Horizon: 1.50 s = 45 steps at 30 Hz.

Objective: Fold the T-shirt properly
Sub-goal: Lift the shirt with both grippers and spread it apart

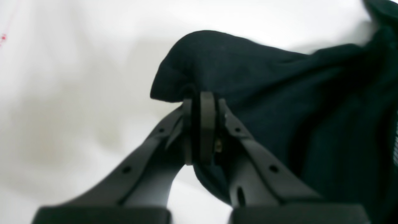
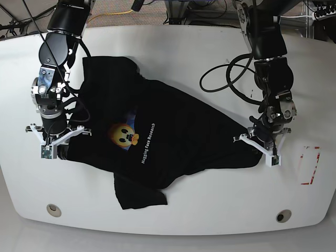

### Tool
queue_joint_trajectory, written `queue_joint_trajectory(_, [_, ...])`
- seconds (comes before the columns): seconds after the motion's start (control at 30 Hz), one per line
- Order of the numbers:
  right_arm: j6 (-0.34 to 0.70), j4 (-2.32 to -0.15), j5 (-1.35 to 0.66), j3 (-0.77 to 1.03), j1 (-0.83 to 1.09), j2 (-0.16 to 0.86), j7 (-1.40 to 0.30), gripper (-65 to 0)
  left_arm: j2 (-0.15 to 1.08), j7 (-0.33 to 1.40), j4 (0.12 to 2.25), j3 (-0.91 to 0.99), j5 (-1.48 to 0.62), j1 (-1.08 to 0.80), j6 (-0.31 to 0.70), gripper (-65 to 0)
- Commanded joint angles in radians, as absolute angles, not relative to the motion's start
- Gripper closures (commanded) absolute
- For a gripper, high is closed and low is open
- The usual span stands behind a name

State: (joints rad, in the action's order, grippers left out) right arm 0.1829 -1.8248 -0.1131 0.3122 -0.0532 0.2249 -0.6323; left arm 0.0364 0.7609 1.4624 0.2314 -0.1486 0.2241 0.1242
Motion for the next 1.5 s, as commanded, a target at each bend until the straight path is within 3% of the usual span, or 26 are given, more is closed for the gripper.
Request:
queue_joint_trajectory(0.0, [0.18, -1.768, -0.12, 0.369, -0.107, 0.237, -0.607, 0.0, 0.059, 0.776, 1.527, 0.265, -0.151, 0.246, 0.125, 0.0])
queue_joint_trajectory(0.6, [0.18, -1.471, -0.122, 0.607, -0.14, 0.228, -0.662, 0.0, 0.091, 0.903, 1.662, 0.446, -0.151, 0.053, 0.259, 0.0])
queue_joint_trajectory(1.13, [0.18, -1.613, -0.122, 0.624, 0.044, 0.134, -0.687, 0.0, 0.091, 0.903, 1.808, 0.522, -0.151, -0.211, 0.286, 0.0])
queue_joint_trajectory(1.37, [0.189, -1.699, -0.122, 0.624, 0.131, 0.087, -0.687, 0.0, 0.087, 0.905, 1.819, 0.661, -0.151, -0.214, 0.4, 0.0])
queue_joint_trajectory(1.47, [0.248, -1.764, -0.122, 0.624, 0.148, 0.071, -0.688, 0.0, 0.085, 0.905, 1.885, 0.665, -0.151, -0.211, 0.423, 0.0])
